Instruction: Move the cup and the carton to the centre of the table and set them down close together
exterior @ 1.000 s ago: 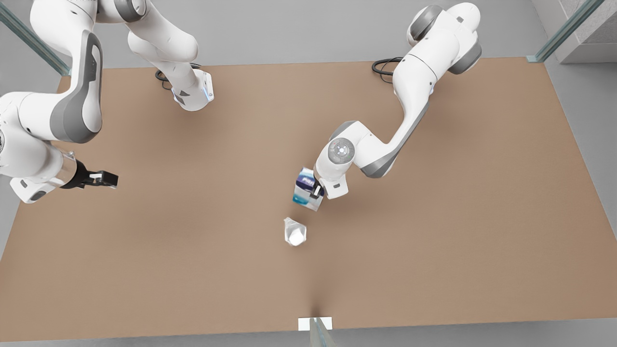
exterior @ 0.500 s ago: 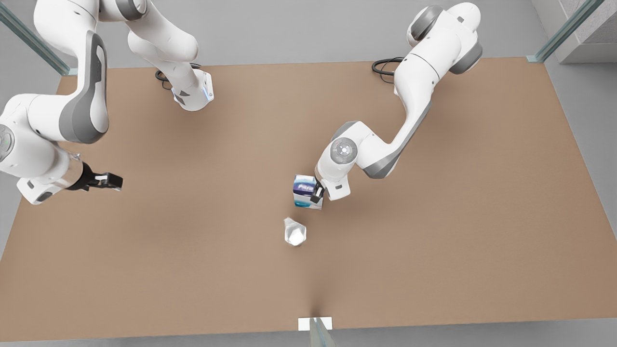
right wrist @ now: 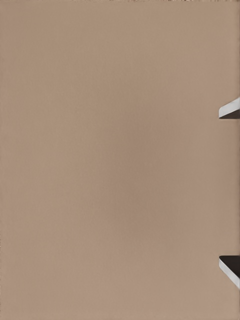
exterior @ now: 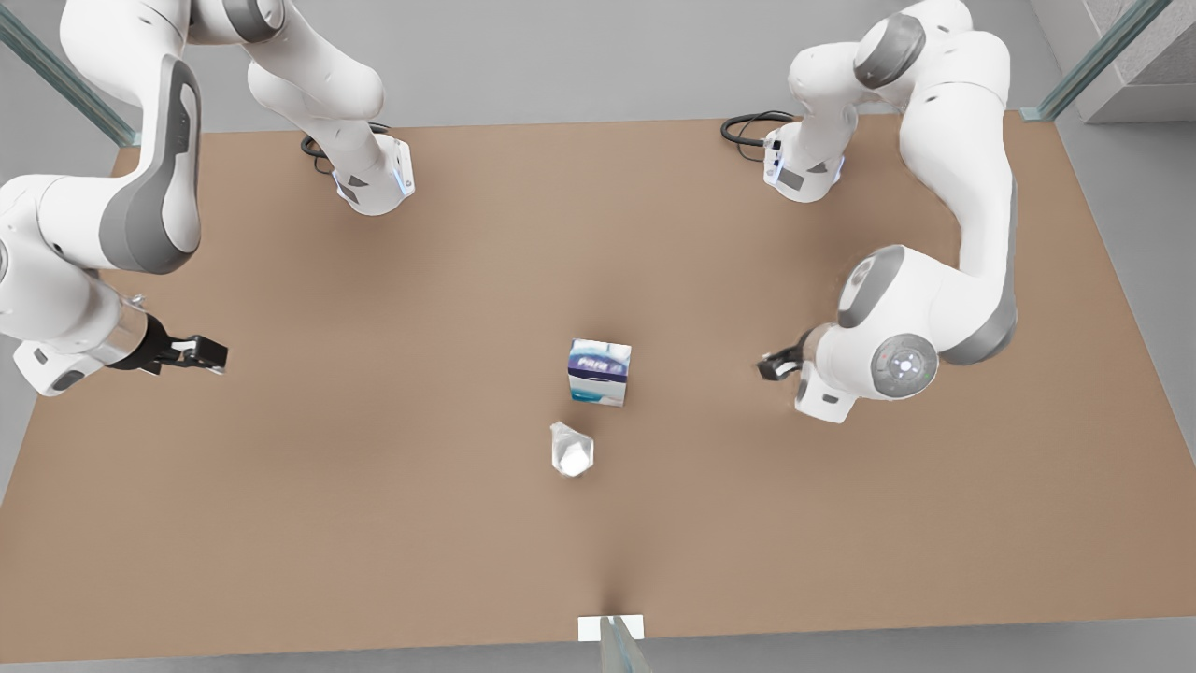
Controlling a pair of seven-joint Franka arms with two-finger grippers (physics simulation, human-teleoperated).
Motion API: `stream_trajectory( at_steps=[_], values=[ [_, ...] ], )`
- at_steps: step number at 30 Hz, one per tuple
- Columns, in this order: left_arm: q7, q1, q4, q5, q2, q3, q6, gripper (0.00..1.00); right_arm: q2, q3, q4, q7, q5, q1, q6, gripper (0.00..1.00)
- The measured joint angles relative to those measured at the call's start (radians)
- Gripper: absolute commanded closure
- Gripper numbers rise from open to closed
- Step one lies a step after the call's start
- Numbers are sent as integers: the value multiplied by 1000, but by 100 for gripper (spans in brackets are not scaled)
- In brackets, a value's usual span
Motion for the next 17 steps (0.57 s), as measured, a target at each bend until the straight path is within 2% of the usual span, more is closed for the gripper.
stream_trajectory(
  at_steps=[1,2,4,6,9,17],
  values=[
    [315,12,0,-1,-21,101,4,0,1,0,0,0,-1,2,0,0],
    [415,6,-4,-3,-71,138,27,0,2,0,0,-3,-2,5,0,0],
    [410,-61,-97,-14,-254,208,47,0,23,0,0,3,0,13,0,0],
    [409,-60,-195,-37,-372,232,109,0,23,0,1,4,3,13,-5,0],
    [410,-63,-244,-57,-390,234,201,0,19,0,18,-5,3,-7,-16,0],
    [411,-65,-244,-70,-382,233,202,0,17,-2,21,-1,8,-25,-58,0]
  ],
)
